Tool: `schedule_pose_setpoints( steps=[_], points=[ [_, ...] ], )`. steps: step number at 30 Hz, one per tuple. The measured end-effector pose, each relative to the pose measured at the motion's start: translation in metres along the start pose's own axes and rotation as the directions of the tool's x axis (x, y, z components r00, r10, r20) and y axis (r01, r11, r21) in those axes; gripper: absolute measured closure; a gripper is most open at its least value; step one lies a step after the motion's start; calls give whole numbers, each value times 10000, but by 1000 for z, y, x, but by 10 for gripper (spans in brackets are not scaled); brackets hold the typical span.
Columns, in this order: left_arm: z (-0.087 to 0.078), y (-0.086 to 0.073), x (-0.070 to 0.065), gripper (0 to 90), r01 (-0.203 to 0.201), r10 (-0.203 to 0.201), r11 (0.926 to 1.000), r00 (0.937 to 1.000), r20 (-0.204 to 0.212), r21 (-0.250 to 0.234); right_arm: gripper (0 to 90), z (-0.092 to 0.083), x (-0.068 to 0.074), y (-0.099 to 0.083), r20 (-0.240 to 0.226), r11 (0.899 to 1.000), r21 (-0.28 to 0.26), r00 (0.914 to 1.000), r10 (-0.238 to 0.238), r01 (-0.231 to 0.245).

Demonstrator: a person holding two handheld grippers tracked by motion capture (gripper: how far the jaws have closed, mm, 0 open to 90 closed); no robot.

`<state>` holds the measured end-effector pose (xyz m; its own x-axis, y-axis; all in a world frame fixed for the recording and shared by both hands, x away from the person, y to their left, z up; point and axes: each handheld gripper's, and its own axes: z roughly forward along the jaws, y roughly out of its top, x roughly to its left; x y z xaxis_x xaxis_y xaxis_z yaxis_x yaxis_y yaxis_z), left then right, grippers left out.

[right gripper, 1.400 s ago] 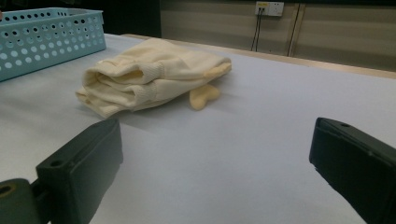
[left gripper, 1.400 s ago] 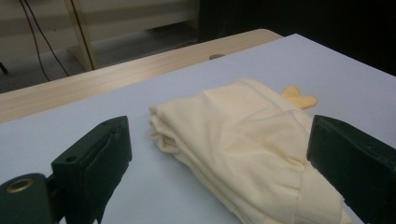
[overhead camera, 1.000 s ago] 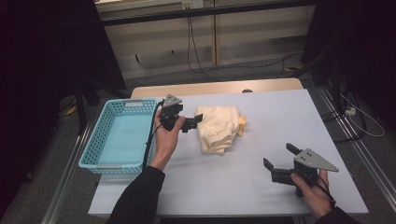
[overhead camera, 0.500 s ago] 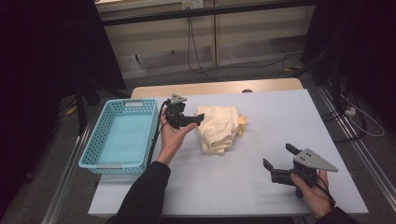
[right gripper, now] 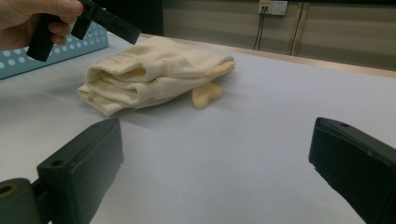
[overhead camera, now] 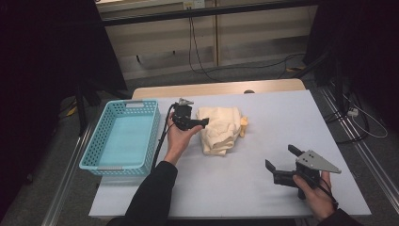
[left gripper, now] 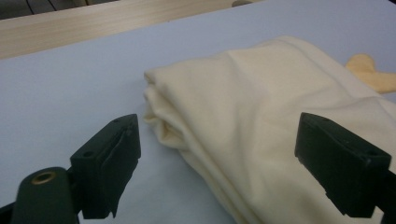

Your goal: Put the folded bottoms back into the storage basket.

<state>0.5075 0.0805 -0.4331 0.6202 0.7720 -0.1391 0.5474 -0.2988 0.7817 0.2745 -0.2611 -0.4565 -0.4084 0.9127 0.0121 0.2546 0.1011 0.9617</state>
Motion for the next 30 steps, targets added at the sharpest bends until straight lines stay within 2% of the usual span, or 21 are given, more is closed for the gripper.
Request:
schedule_pose_setpoints(
  steps=[2, 4, 6, 7, 11, 13, 15, 20, 23, 25, 26, 27, 28, 29, 30],
  points=[
    [2, -1, 1, 149, 97, -97, 9999, 9999, 70, 74, 28, 0, 0, 0, -3, 10000, -2, 10000, 7, -7],
    [4, -3, 1, 155, 326, -334, 9992, 9989, 332, 245, 28, 0, 0, 0, -9, 10000, -10, 10000, 2, -2],
    [9, -5, -6, 165, 8, -20, 9992, 9996, 292, 397, 28, 0, 0, 0, -1, 10000, -5, 10000, 3, -3],
    [9, -5, -6, 188, 8, -20, 9992, 9996, 292, 397, 28, 0, 0, 0, -2, 10000, -3, 10000, 2, -2],
    [18, -11, -2, 224, 446, -453, 9944, 9990, 44, 959, 28, -1, 1, 0, -13, 10000, -11, 10000, 5, -5],
    [20, -12, 0, 219, 596, -602, 9931, 9982, 23, 1011, 28, -1, 0, 0, -20, 10000, -12, 10000, 5, -5],
    [22, -13, 3, 200, 833, -857, 9909, 9961, 186, 1059, 28, 0, 0, 0, -24, 10000, -4, 10000, -1, 1],
    [27, -16, 5, 214, 1105, -1167, 9867, 9921, 461, 1194, 28, 0, 0, 0, -32, 10000, -13, 10000, -8, 7],
    [27, -16, 2, 215, 1036, -1093, 9873, 9931, 416, 1206, 28, 0, 1, 0, -34, 10000, 2, 10000, -19, 19],
    [27, -16, 2, 227, 1170, -1236, 9853, 9912, 466, 1246, 28, 0, 1, 0, -33, 10000, 6, 10000, -27, 27],
    [27, -16, 2, 236, 1243, -1303, 9842, 9906, 413, 1260, 28, 0, 1, 0, -36, 10000, 10, 10000, -43, 43],
    [27, -15, 1, 287, 1261, -1337, 9826, 9898, 485, 1361, 28, 0, 1, 0, -20, 10000, 17, 10000, -31, 31],
    [27, -15, 1, 287, 1339, -1447, 9814, 9869, 719, 1375, 28, 0, 1, 0, -20, 10000, 17, 10000, -31, 31],
    [26, -15, 0, 356, 1413, -1558, 9794, 9832, 947, 1442, 28, 0, 1, 0, -23, 10000, 12, 10000, -39, 39],
    [26, -15, 0, 369, 1437, -1587, 9787, 9826, 967, 1464, 28, 0, 1, 0, -42, 10000, 1, 10000, -37, 37]
  ],
)
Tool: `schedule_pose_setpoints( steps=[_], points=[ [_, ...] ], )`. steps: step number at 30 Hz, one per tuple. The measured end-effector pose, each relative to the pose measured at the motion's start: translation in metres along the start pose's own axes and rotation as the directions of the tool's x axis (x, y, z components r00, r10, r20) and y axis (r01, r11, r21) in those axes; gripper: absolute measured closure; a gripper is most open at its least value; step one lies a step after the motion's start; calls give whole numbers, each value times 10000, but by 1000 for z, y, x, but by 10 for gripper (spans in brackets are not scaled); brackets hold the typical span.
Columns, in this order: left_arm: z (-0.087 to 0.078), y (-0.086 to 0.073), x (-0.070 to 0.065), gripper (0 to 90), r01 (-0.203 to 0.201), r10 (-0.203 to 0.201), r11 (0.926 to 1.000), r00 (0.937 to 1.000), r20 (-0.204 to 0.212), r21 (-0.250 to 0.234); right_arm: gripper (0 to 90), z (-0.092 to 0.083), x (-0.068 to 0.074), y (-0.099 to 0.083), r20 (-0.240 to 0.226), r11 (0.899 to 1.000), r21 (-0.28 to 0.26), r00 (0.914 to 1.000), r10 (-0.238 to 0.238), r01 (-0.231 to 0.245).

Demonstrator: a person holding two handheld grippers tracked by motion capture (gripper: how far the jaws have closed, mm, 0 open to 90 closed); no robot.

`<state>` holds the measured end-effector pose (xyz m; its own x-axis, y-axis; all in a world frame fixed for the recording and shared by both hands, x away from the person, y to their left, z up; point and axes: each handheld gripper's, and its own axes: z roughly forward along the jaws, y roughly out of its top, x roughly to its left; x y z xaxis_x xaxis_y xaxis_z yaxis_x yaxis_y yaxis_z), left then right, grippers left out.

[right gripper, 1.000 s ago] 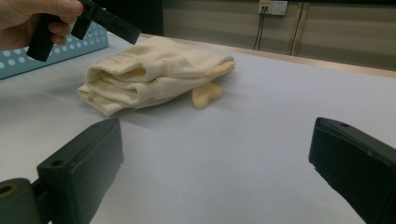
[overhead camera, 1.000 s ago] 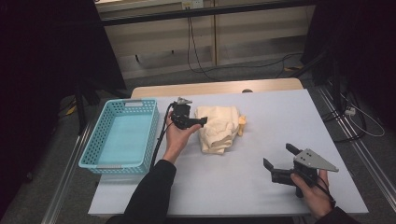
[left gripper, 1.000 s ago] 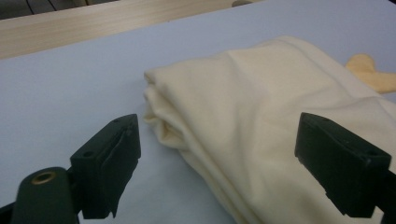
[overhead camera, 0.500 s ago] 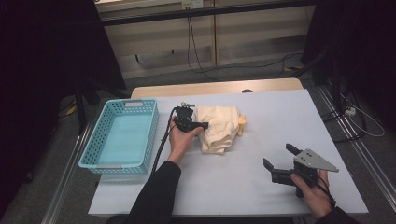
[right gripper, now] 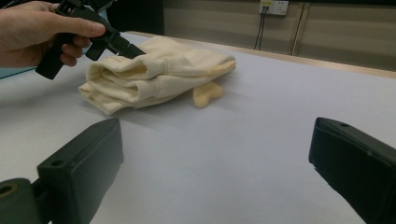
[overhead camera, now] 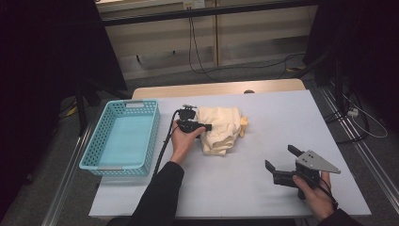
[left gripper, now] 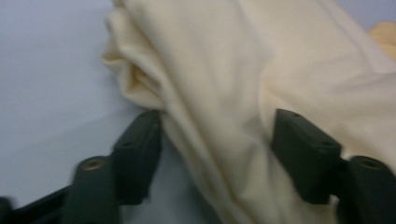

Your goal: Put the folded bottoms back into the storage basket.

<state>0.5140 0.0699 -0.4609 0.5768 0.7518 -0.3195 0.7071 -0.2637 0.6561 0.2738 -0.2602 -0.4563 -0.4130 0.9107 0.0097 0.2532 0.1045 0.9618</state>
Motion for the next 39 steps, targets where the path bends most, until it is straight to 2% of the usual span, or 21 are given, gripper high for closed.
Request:
schedule_pose_setpoints(
  steps=[5, 6, 9, 11, 14, 17, 18, 20, 25, 39],
  points=[
    [0, 0, -3, 372, 302, -303, 9995, 9995, 98, 115, 28, 0, 0, 0, 9, 10000, 22, 10000, -22, 22],
    [1, 0, -2, 413, 425, -428, 9990, 9987, 282, 122, 28, 0, 0, 0, 3, 10000, 14, 10000, -19, 19],
    [1, 0, -3, 459, 591, -596, 9981, 9975, 388, 144, 28, 1, 0, 0, 4, 10000, 28, 10000, -32, 32],
    [2, -1, -4, 525, 538, -548, 9983, 9970, 551, 208, 28, 1, 0, 0, -10, 10000, 25, 10000, -35, 35],
    [2, -1, -4, 559, 590, -606, 9979, 9962, 626, 261, 28, 1, 0, 0, -21, 10000, 16, 10000, -46, 46],
    [4, -2, -5, 653, 684, -701, 9973, 9949, 723, 258, 28, 1, 0, 0, -20, 10000, 33, 10000, -27, 27],
    [4, -2, -6, 676, 836, -851, 9962, 9941, 672, 248, 28, 1, 0, 0, -21, 10000, 31, 10000, -34, 34],
    [4, -1, -7, 705, 589, -607, 9978, 9960, 660, 289, 28, 1, 0, 0, -27, 10000, 24, 10000, -39, 39],
    [1, -1, -8, 724, 645, -653, 9978, 9958, 641, 140, 28, 1, 0, 0, -31, 10000, 22, 10000, -10, 10],
    [-12, 4, -18, 731, 200, -159, 9979, 9977, 654, -623, 28, 1, -1, 0, -3, 10000, 21, 10000, 8, -8]
  ],
)
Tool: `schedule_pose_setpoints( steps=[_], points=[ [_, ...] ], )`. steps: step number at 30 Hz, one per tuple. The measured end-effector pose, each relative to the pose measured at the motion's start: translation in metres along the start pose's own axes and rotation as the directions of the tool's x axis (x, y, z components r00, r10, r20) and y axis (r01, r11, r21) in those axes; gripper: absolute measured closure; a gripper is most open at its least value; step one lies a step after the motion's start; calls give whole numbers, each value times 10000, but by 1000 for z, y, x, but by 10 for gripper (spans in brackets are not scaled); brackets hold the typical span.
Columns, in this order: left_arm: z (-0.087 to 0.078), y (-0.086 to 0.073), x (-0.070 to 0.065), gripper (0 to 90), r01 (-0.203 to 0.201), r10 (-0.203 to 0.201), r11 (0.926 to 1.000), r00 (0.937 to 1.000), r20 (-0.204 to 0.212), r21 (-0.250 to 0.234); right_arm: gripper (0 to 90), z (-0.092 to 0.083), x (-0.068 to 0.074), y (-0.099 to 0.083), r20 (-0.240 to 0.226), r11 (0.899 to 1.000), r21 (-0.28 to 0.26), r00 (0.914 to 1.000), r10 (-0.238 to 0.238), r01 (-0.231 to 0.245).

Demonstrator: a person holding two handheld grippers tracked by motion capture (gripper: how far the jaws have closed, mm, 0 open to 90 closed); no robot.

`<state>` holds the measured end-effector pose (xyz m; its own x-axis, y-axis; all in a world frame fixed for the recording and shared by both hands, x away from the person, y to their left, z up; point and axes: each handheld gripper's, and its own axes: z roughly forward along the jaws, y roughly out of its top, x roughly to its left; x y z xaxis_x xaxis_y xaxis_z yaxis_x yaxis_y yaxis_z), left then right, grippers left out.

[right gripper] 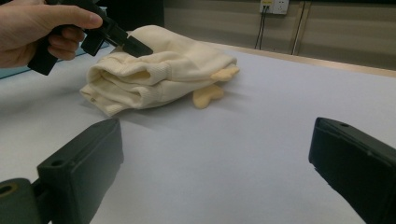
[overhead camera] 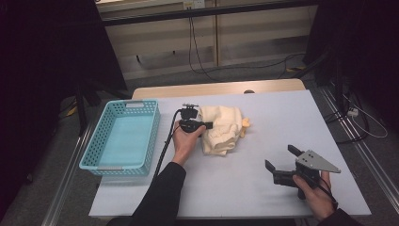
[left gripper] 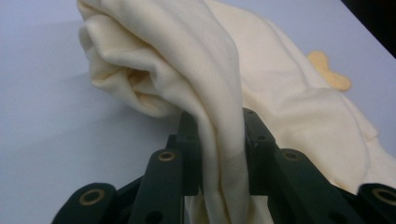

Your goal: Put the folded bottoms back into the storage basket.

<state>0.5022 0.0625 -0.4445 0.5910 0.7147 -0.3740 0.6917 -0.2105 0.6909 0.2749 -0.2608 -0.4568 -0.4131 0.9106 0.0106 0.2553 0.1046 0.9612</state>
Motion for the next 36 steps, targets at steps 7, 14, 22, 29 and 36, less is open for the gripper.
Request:
schedule_pose_setpoints(
  steps=[7, 14, 22, 29, 36],
  points=[
    [-5, 3, -8, 732, -157, 155, 9994, 9999, -57, -321, 28, 0, 0, 0, -2, 10000, -2, 10000, 19, -19],
    [-12, 8, -15, 733, -404, 417, 9976, 9989, 224, -557, 28, 0, 0, 0, 0, 10000, -1, 10000, 5, -5],
    [-20, 14, -25, 734, -901, 922, 9928, 9955, 231, -785, 28, 0, 0, 0, -5, 10000, -4, 10000, -3, 3],
    [-30, 18, -31, 736, -1369, 1390, 9840, 9902, 103, -1140, 28, 0, 1, 0, -15, 10000, -13, 10000, -11, 11],
    [-38, 21, -34, 737, -1763, 1780, 9757, 9840, 16, -1299, 28, 0, 1, 0, -22, 10000, -15, 10000, -16, 15]
  ],
)
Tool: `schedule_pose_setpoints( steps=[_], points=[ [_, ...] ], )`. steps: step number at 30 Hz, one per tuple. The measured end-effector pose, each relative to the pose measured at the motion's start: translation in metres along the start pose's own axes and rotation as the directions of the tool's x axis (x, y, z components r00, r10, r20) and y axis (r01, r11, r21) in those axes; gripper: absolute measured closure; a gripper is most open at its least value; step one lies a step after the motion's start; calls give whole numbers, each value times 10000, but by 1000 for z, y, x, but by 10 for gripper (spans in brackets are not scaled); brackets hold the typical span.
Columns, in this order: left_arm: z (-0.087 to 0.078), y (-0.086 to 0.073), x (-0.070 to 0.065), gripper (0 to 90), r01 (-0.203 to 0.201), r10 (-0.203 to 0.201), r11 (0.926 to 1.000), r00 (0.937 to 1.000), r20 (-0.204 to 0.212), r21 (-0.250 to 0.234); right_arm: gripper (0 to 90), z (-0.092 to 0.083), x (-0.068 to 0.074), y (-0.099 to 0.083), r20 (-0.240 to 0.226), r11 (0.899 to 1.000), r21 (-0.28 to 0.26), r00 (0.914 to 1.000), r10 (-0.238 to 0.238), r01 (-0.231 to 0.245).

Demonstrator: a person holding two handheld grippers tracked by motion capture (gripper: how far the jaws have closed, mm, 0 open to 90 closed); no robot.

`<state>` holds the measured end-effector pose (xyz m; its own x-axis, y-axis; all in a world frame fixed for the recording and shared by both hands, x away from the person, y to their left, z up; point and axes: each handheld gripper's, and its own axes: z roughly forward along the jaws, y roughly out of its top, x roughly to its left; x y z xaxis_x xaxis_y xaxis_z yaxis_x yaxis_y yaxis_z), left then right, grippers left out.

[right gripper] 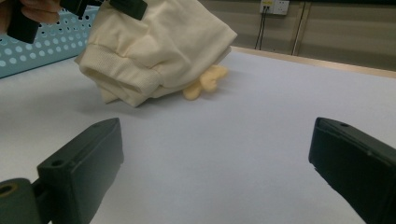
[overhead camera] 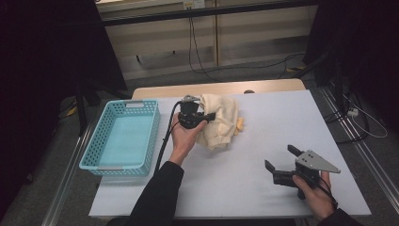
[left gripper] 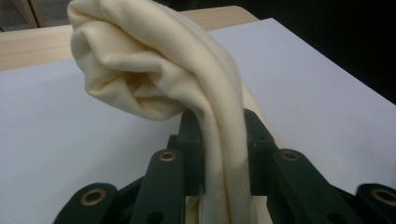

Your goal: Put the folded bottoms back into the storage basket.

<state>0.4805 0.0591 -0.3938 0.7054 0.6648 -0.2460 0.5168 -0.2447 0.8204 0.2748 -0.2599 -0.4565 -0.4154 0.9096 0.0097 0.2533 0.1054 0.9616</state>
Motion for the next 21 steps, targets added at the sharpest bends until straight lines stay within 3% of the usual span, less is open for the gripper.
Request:
schedule_pose_setpoints(
  steps=[21],
  points=[
    [-26, 11, -4, 737, -474, 469, 9971, 9989, -98, -591, 28, 0, 0, 0, 10, 10000, -46, 10000, -10, 10]
  ],
)
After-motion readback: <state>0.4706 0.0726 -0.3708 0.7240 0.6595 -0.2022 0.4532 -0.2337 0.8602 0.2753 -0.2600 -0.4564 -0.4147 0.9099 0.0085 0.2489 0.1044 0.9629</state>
